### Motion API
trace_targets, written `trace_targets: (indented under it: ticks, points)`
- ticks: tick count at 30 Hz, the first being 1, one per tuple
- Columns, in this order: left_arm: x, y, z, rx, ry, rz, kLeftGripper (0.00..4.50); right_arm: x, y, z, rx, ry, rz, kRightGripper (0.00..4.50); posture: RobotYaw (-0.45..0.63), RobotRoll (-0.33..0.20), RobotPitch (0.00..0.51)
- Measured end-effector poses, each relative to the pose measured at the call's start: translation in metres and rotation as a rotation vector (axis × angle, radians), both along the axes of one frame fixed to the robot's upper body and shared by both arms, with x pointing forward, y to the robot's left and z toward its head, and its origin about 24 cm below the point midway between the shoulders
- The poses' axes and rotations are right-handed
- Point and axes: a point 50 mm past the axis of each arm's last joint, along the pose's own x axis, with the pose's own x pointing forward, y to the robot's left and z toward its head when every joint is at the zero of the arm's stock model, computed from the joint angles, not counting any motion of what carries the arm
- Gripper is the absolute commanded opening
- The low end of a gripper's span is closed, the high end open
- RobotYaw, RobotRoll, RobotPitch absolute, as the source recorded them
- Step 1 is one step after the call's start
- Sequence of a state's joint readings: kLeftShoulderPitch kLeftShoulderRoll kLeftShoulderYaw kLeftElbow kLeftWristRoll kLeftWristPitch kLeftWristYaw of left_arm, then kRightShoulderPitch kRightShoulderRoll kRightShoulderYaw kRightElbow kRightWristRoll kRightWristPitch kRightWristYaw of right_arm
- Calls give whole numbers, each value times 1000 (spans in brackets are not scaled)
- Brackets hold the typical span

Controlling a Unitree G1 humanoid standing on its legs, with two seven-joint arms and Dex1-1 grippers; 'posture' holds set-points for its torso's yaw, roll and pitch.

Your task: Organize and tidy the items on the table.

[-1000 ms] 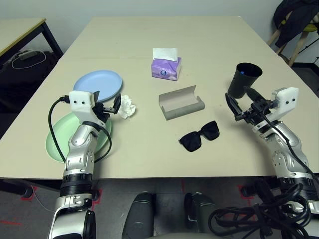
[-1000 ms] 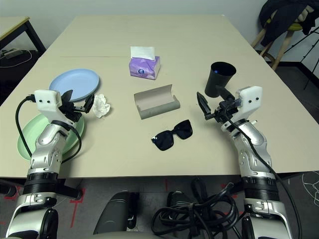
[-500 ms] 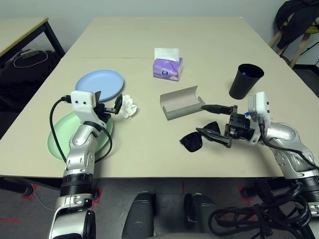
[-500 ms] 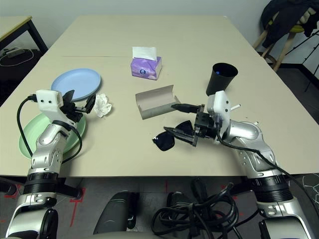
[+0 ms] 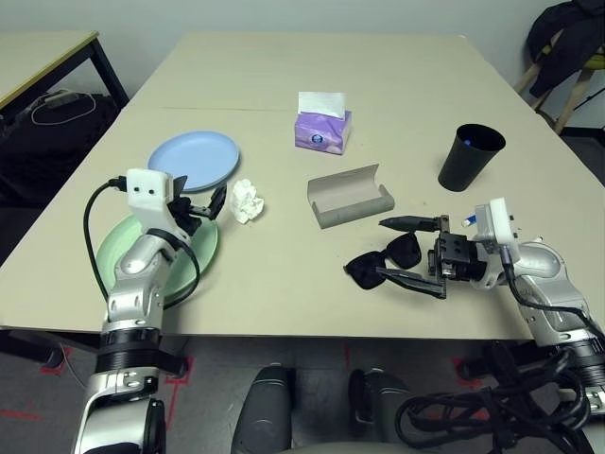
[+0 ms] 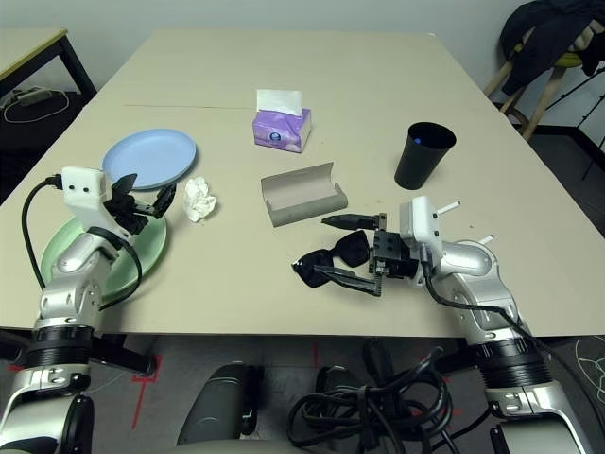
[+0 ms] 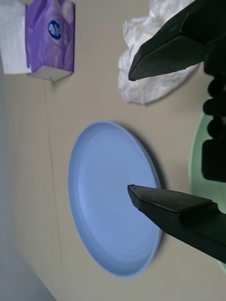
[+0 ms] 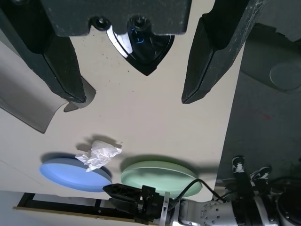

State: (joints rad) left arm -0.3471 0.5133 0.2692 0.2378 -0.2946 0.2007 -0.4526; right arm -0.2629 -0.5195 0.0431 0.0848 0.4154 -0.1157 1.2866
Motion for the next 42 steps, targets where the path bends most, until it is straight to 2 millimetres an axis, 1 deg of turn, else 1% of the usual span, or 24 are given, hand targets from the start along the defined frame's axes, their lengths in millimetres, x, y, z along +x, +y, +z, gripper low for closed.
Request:
trace_targets:
  ticks: [3,8,10,12,15,19,21,24,28,31,32,35,37,40,41,42]
  points:
    - [-4,17,9,9,50,12,4500,-1,2,-2,-2,1,17,4486,147,0,61]
    - [-6,43,34,-4,114,51,4500,0,4,-5,4,15,20,4486,153,0,60]
    - [-8,55,39,-2,196,90,4500,0,6,-5,9,15,22,4486,155,0,60]
    - [-15,75,44,-12,303,167,4500,1,6,-5,11,14,22,4486,157,0,61]
    - [-24,93,52,2,375,221,4500,1,6,-5,12,17,20,4486,157,0,61]
    - [-37,114,48,24,477,260,4500,1,8,-4,14,24,19,4486,159,0,63]
    - [-45,121,44,30,522,273,4500,0,9,-3,15,19,22,4486,161,0,64]
    - [-55,125,36,16,591,264,4500,0,9,-3,16,26,16,4486,163,0,64]
    - [-64,124,25,-13,671,246,4500,0,11,-2,14,32,18,4486,165,0,63]
    - [-66,119,24,-26,698,224,3898,0,13,-1,15,29,17,4500,166,0,62]
    - [-67,118,23,-34,706,216,3562,0,13,0,15,29,16,4500,165,0,62]
    - [-69,114,21,-47,731,206,2336,1,14,2,15,26,18,4500,163,0,61]
    - [-72,113,18,-60,755,203,1606,2,15,4,12,19,19,4500,161,0,60]
    - [-72,109,18,-83,763,182,432,3,15,5,7,20,13,4500,160,0,60]
    - [-73,109,19,-92,756,182,91,3,15,5,6,21,11,4500,160,0,60]
    - [-73,109,21,-103,750,178,39,3,15,5,6,22,9,4500,160,0,60]
